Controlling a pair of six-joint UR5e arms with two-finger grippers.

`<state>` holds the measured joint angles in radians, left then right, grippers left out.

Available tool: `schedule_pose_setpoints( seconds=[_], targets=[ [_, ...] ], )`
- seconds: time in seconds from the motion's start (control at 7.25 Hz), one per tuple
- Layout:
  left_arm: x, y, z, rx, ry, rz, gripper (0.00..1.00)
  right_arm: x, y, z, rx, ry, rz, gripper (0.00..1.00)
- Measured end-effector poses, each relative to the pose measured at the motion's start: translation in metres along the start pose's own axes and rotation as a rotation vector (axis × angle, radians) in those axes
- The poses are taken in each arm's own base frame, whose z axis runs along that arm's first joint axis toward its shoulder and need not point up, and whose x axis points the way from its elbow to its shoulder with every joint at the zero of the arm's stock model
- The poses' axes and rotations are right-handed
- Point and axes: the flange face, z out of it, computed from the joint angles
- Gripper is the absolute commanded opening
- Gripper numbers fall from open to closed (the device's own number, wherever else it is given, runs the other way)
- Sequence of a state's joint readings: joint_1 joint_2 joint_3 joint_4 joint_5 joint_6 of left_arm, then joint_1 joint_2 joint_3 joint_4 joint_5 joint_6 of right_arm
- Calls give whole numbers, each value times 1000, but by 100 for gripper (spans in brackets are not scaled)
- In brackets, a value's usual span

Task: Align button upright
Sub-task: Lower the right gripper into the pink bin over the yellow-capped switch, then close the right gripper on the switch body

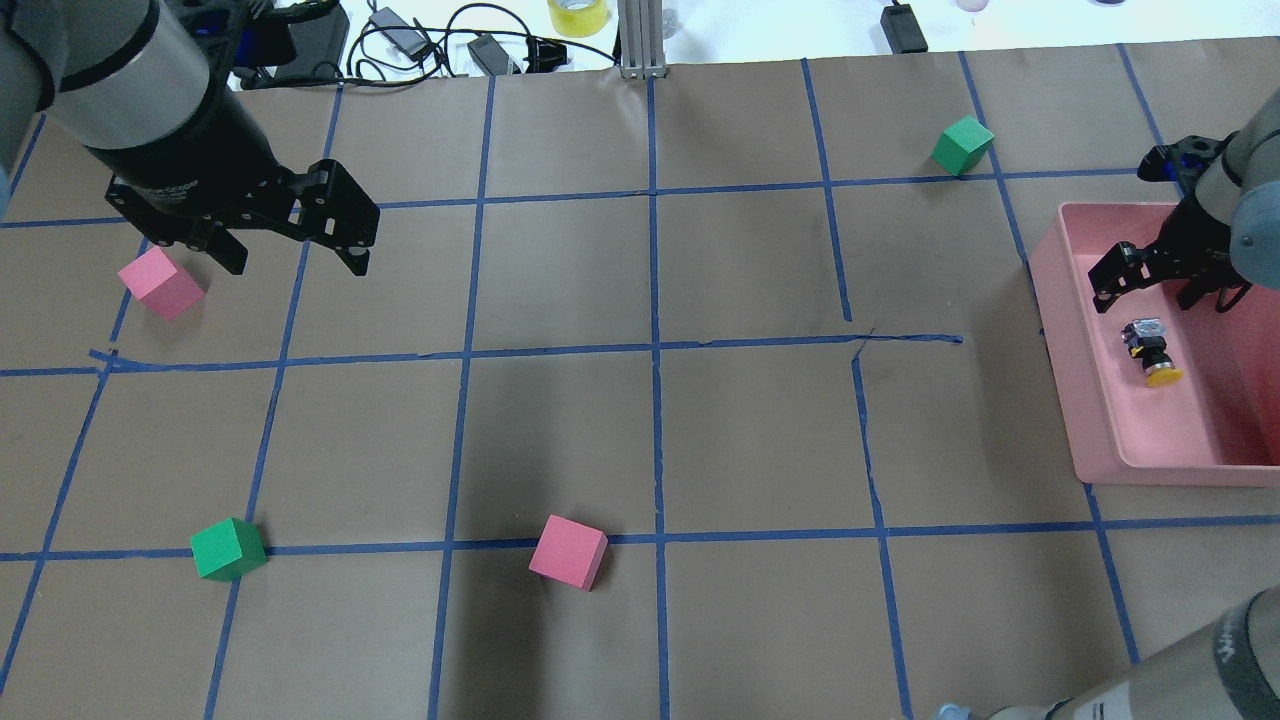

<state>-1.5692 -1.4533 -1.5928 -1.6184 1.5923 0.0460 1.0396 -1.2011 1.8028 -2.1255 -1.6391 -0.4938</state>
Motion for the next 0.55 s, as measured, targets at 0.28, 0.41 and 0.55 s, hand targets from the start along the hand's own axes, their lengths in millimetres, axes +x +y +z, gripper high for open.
schedule_pose_setpoints(
  seconds=[0.28,0.41,0.55],
  targets=[
    [0,1,1,-3,0,0,100,13,1,15,-23,-8,20,100],
    [0,2,2,-3,-1,0,100,18,2,24,-37,-17,29,74],
    [0,2,2,-3,-1,0,100,20,1,31,-46,-24,33,35]
  ],
)
